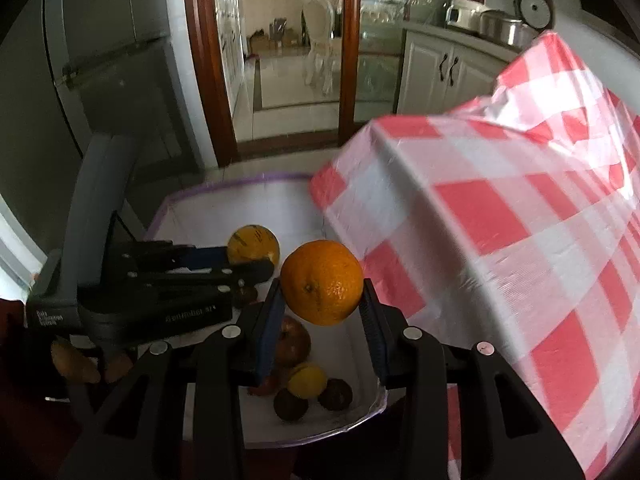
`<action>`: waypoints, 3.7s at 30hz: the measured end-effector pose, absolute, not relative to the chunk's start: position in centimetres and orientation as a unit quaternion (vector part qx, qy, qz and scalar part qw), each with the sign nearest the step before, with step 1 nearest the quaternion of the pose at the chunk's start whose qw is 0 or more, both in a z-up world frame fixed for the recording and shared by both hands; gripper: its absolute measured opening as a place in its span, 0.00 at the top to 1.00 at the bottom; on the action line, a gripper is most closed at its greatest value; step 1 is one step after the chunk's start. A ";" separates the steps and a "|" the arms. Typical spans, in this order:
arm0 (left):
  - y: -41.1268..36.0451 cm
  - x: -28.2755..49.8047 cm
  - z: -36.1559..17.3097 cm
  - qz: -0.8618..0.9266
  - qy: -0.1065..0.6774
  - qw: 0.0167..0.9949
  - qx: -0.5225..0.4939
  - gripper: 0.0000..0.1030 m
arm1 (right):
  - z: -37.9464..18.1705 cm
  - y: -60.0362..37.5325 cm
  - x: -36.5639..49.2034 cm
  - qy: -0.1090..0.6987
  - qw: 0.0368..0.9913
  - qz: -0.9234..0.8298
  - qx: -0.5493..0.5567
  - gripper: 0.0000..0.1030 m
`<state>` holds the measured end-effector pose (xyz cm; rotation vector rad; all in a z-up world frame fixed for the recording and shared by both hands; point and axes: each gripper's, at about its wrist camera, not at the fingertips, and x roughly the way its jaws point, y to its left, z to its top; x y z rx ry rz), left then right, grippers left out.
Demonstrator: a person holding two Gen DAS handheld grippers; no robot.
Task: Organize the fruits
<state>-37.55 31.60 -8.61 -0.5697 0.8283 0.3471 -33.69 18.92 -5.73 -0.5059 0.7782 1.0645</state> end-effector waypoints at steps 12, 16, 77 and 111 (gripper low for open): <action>34.5 -39.5 -11.8 0.230 0.407 0.825 -0.318 0.59 | -11.0 21.4 -34.2 0.399 0.717 0.481 -0.308 0.63; 34.4 -39.5 -11.6 0.235 0.402 0.827 -0.316 0.59 | -11.5 22.0 -34.2 0.407 0.708 0.483 -0.317 0.63; 34.4 -40.5 -9.7 0.318 0.478 0.785 -0.234 0.02 | -11.3 23.5 -34.2 0.422 0.724 0.429 -0.337 0.16; 34.8 -40.6 -11.0 0.316 0.498 0.770 -0.243 0.02 | -12.4 23.7 -34.2 0.439 0.713 0.427 -0.342 0.16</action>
